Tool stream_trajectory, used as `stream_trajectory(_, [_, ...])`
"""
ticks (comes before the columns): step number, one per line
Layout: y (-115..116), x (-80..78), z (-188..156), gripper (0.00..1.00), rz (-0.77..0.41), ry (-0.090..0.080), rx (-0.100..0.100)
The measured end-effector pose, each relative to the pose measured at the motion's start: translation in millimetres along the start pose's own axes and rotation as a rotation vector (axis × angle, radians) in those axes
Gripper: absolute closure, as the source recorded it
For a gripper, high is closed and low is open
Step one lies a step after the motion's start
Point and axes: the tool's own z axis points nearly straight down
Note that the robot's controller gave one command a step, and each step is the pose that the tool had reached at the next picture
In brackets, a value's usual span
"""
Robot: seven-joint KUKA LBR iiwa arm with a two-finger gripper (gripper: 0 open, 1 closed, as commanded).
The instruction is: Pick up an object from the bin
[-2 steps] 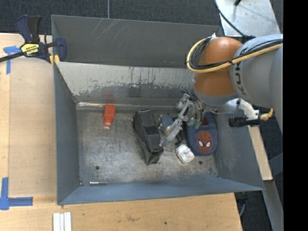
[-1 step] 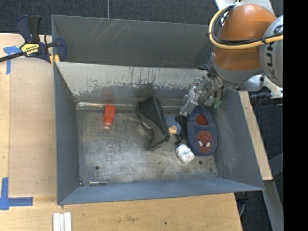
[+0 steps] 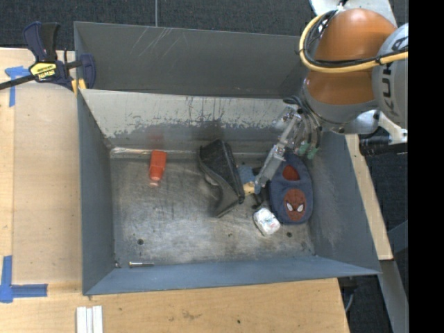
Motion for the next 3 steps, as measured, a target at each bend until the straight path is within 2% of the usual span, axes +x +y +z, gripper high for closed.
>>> stream_trajectory(1, [21,16.2,147,0.0,0.129,-0.001,-0.005])
stream_trajectory(2, [54,9.9,151,0.0,0.351,-0.008,-0.003])
stream_trajectory(3, [52,8.4,149,1.0,0.346,-0.013,-0.002])
